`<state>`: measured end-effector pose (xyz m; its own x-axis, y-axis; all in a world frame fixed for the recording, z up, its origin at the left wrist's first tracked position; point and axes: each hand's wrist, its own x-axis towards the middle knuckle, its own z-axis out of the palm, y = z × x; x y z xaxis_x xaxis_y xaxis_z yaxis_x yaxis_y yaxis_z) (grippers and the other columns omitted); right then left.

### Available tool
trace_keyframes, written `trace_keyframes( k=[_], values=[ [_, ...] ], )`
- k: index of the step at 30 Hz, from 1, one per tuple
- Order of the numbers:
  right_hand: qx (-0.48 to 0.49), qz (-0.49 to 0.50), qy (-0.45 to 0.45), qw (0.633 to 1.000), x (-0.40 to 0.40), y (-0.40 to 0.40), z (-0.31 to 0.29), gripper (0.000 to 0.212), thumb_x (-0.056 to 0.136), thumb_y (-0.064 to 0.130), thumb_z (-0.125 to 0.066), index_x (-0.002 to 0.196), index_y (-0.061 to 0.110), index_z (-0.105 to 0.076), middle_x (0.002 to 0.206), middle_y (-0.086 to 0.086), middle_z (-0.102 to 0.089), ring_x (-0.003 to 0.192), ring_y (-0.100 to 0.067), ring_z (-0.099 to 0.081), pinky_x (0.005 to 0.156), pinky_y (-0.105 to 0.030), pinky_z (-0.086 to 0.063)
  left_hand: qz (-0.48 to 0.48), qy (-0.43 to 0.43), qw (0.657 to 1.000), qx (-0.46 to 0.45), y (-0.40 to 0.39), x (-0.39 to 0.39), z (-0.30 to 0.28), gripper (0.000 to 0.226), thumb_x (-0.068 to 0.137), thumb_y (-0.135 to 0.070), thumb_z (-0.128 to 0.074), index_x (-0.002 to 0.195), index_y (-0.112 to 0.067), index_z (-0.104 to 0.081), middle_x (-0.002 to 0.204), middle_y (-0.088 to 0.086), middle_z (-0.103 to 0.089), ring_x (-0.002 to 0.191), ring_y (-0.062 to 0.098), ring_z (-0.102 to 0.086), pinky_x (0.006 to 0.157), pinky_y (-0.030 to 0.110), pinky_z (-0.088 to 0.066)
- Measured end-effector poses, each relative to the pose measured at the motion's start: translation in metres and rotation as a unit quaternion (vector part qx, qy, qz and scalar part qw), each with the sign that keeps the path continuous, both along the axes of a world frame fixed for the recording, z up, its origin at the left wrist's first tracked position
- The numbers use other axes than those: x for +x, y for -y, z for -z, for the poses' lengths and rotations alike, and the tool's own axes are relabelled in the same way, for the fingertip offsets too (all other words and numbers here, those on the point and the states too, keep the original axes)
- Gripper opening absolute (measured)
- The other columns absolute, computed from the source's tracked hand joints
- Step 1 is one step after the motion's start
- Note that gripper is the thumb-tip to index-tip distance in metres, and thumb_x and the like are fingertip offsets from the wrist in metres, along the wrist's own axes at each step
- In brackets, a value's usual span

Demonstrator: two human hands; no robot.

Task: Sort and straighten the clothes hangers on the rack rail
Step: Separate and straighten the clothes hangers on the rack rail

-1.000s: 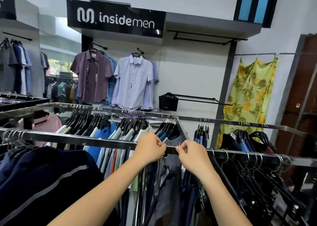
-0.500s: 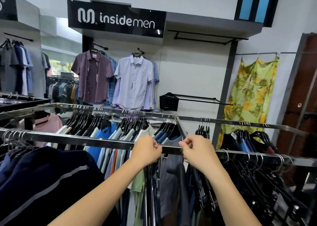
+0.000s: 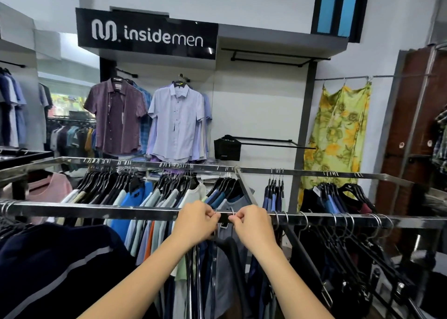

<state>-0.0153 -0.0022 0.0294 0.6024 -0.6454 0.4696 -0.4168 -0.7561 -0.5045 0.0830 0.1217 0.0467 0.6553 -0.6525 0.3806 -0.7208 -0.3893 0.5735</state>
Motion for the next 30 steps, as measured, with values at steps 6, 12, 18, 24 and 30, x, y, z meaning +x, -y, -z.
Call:
trace_keyframes(
  k=[6, 12, 18, 24, 30],
  values=[
    [-0.001, -0.012, 0.003, 1.000, -0.020, -0.002, -0.006, 0.039, 0.091, 0.049, -0.069, 0.078, 0.014, -0.079, 0.081, -0.011, -0.075, 0.084, -0.028, -0.069, 0.081, -0.037, -0.057, -0.083, 0.162, 0.981, 0.062, -0.002, 0.000, -0.001, 0.035, 0.082, -0.054, -0.063, 0.066, -0.025, -0.073, 0.059, -0.002, -0.068, 0.070, 0.024, -0.069, 0.062, 0.030, -0.052],
    [-0.017, 0.000, 0.022, 1.000, -0.082, 0.019, -0.023, 0.031, 0.092, 0.041, -0.063, 0.083, 0.015, -0.079, 0.075, -0.007, -0.077, 0.083, -0.029, -0.070, 0.081, -0.039, -0.059, -0.051, 0.249, 0.967, 0.021, 0.013, -0.039, -0.025, 0.028, 0.077, -0.053, -0.069, 0.064, -0.029, -0.075, 0.055, -0.002, -0.069, 0.069, 0.031, -0.069, 0.057, 0.032, -0.049],
    [0.022, 0.037, 0.049, 0.998, -0.170, 0.085, -0.028, 0.033, 0.089, 0.039, -0.066, 0.065, 0.016, -0.073, 0.053, 0.003, -0.068, 0.063, -0.013, -0.067, 0.073, -0.025, -0.050, 0.032, 0.243, 0.969, -0.042, 0.062, -0.101, -0.034, 0.019, 0.076, -0.040, -0.076, 0.066, -0.024, -0.076, 0.051, -0.009, -0.067, 0.060, 0.024, -0.069, 0.055, 0.026, -0.040],
    [0.074, 0.064, 0.083, 0.992, -0.249, 0.179, -0.022, 0.031, 0.089, 0.038, -0.069, 0.063, 0.022, -0.074, 0.056, 0.003, -0.072, 0.061, -0.007, -0.069, 0.073, -0.027, -0.057, 0.081, 0.193, 0.977, -0.041, 0.143, -0.157, -0.031, 0.021, 0.080, -0.045, -0.072, 0.070, -0.026, -0.075, 0.059, -0.013, -0.070, 0.060, 0.011, -0.065, 0.065, 0.029, -0.054],
    [0.113, 0.062, 0.105, 0.986, -0.307, 0.266, -0.005, 0.025, 0.091, 0.035, -0.070, 0.070, 0.021, -0.076, 0.066, -0.004, -0.076, 0.063, -0.021, -0.072, 0.075, -0.037, -0.061, 0.118, 0.139, 0.982, -0.048, 0.231, -0.212, -0.013, 0.022, 0.080, -0.047, -0.071, 0.069, -0.029, -0.075, 0.057, -0.016, -0.068, 0.058, -0.002, -0.062, 0.064, 0.022, -0.049]
  ],
)
